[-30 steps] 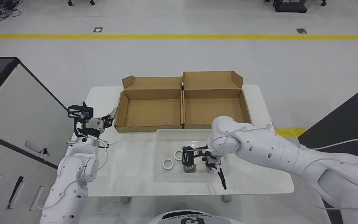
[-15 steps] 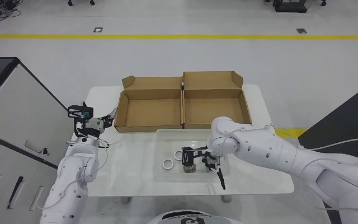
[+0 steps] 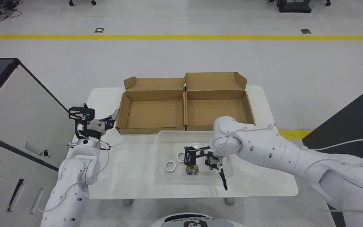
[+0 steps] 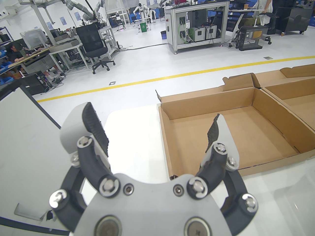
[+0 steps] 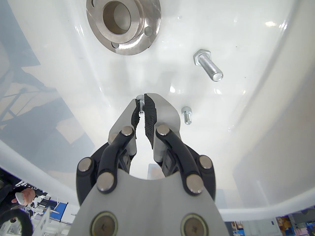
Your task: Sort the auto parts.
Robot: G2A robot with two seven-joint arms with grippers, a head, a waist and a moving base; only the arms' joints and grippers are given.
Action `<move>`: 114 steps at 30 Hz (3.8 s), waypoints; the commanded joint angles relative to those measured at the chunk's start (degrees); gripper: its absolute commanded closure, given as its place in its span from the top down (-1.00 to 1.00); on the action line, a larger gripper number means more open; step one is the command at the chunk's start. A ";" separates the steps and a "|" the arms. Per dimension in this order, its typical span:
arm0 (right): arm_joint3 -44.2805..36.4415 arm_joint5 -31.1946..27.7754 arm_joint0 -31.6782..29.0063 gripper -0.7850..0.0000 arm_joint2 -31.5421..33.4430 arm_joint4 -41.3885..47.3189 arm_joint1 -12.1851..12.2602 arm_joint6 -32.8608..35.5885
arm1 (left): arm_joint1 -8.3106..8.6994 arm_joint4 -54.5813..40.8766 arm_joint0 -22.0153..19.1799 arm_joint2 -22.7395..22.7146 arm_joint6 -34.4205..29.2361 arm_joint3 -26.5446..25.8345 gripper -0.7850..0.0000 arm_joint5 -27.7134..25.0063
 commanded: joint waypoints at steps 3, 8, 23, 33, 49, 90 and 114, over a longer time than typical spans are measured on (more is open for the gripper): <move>-1.91 0.06 2.24 -1.00 0.20 2.75 1.26 0.05 | 0.00 0.00 0.00 0.00 0.00 0.00 1.00 0.00; -4.76 0.13 3.81 -1.00 2.78 6.08 4.36 0.12 | 0.00 0.00 0.00 0.00 0.00 0.00 1.00 0.00; -0.95 -24.15 -7.66 -1.00 22.88 21.43 16.66 -24.16 | 0.00 0.00 0.00 0.00 0.00 0.00 1.00 0.00; -2.21 -34.44 -7.85 -1.00 24.49 30.34 17.36 -36.49 | 0.00 0.00 0.00 0.00 0.00 0.00 1.00 0.00; -4.83 -34.44 -8.50 -1.00 26.45 36.70 16.16 -36.07 | 0.00 0.00 0.00 0.00 0.00 0.00 1.00 0.00; -15.38 -34.44 -12.70 -1.00 37.09 85.79 11.49 -34.42 | 0.00 0.00 0.00 0.00 0.00 0.00 1.00 0.00; -20.30 -29.43 -20.86 -1.00 41.20 108.36 5.52 -29.43 | 0.00 0.00 0.00 0.00 0.00 0.00 1.00 0.00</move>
